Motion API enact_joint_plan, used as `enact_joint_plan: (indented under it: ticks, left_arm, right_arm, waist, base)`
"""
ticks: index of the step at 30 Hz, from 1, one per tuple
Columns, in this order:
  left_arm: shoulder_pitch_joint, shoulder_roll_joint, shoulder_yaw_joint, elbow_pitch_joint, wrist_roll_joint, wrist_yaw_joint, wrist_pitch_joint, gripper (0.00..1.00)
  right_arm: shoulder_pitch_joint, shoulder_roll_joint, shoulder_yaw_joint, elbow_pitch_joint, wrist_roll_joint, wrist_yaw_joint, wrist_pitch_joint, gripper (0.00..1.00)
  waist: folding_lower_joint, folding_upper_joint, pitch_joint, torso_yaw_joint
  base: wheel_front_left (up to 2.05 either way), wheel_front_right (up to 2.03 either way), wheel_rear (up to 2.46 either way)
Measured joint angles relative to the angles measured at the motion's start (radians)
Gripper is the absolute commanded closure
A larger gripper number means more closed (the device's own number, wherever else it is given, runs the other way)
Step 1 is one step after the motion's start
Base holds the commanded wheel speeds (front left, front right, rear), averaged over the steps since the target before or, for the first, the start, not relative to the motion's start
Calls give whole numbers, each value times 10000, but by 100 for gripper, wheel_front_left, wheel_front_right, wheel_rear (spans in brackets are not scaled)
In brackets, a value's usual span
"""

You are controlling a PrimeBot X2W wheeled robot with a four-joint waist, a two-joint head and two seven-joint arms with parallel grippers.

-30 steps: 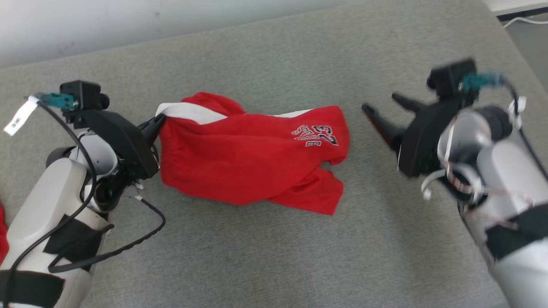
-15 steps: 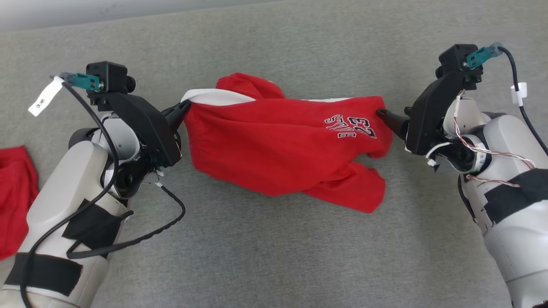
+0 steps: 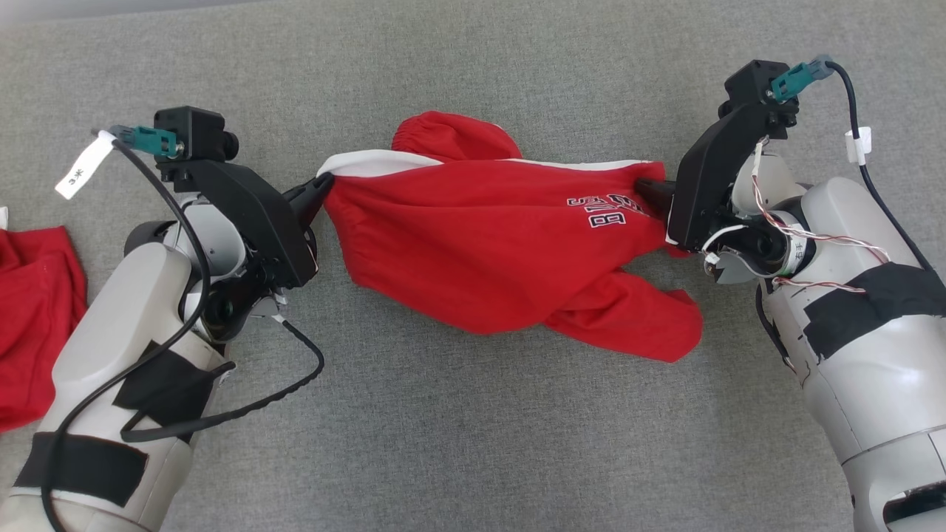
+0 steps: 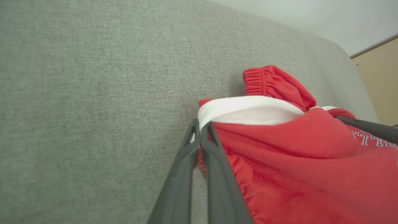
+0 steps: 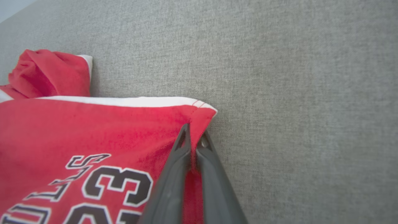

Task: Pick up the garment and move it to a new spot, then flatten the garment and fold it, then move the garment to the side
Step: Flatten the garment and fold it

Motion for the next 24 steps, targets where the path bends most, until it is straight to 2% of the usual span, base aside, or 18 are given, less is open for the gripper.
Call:
enact_joint_plan:
  ticks: [4, 9, 17, 21, 24]
  left_arm:
    - [-22, -33, 61, 65, -2, -2, -268, 100]
    - [-569, -46, 685, 36, -59, -2, -1377, 100]
    - [-2029, -192, 1498, -911, 510, 272, -4397, 100]
    - [-1964, -219, 1369, -1724, 1151, 255, -5787, 100]
    - [-946, -157, 832, -2194, 1484, 180, -6220, 100]
  right_arm:
    - [-117, -10, -25, 242, -23, 40, -362, 100]
    - [-1077, -127, -282, 297, -284, 31, -1499, 100]
    - [-2715, -222, -884, -140, -807, -121, -4654, 100]
    - [-2678, -460, -1005, -621, -953, 228, -6050, 100]
    - [-1611, -863, -861, -1137, -1210, 502, -6671, 100]
  waist:
    - [1, 0, -7, 5]
    - [0, 0, -108, -20]
    - [1, 0, -415, -134]
    - [-1, -2, -634, -154]
    - [-2, -2, -816, -151]
  base:
    - [0, 0, 0]
    - [0, 0, 0]
    - [0, 0, 0]
    - [0, 0, 0]
    - [0, 0, 0]
